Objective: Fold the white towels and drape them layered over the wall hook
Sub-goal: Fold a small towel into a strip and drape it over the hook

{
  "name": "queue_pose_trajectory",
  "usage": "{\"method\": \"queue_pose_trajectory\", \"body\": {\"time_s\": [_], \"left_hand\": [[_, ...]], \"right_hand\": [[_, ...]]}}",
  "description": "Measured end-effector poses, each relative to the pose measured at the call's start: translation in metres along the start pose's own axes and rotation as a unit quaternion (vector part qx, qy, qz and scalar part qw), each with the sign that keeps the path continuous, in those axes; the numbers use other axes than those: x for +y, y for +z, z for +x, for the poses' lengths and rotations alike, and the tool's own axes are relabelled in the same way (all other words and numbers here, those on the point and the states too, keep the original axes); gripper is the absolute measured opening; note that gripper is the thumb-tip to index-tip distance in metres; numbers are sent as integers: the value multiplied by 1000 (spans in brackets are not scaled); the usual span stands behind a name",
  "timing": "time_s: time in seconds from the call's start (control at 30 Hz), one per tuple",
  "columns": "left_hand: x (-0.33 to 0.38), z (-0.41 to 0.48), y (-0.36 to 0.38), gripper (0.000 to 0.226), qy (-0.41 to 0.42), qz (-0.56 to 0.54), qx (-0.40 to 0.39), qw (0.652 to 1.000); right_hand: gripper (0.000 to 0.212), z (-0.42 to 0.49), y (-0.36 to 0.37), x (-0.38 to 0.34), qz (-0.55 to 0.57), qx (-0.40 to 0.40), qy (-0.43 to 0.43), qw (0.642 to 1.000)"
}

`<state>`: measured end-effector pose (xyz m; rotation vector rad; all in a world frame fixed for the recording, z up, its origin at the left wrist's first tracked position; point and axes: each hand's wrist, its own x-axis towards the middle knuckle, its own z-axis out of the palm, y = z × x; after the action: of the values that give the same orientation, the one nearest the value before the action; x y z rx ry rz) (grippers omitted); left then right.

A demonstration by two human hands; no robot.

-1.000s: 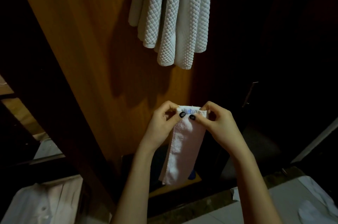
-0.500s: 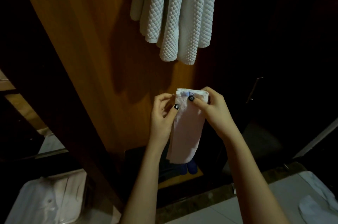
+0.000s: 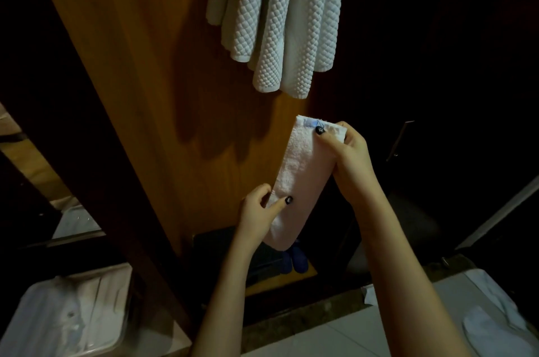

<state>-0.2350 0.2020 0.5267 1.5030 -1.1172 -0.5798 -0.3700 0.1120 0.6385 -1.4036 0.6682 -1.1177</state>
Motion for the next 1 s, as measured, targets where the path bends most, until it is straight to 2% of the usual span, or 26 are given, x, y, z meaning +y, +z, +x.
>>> {"method": "queue_pose_trajectory", "body": {"time_s": [0.07,0.2,0.33,0.47,0.6,0.77,0.87,1.0], "left_hand": [[-2,-2,0,46,17,-1,-20,1000],[-3,-4,3,33,4,-43,-3,999],[1,-5,8,18,-26,-73,15,997],[6,-1,5,58,-89,-161,-37,982],[1,6,9,88,-135,-97,-108,980],[9,10,16,93,-159,-56,-142,975],[11,12,20,94,-142,-19,-128,981],[15,14,26,101,-136,-38,-145,979]], "right_hand": [[14,2,-3,-1,1,5,-1,1000],[16,11,-8,-5,0,25,-5,1000],[17,19,-11,-4,28,9,8,1000],[16,28,-22,-12,47,-33,27,998],[9,35,-31,-22,57,-90,50,993],[1,36,-37,-28,47,-132,57,988],[12,35,-42,-31,43,-155,54,985],[28,35,-48,-38,41,-147,55,987]]}}
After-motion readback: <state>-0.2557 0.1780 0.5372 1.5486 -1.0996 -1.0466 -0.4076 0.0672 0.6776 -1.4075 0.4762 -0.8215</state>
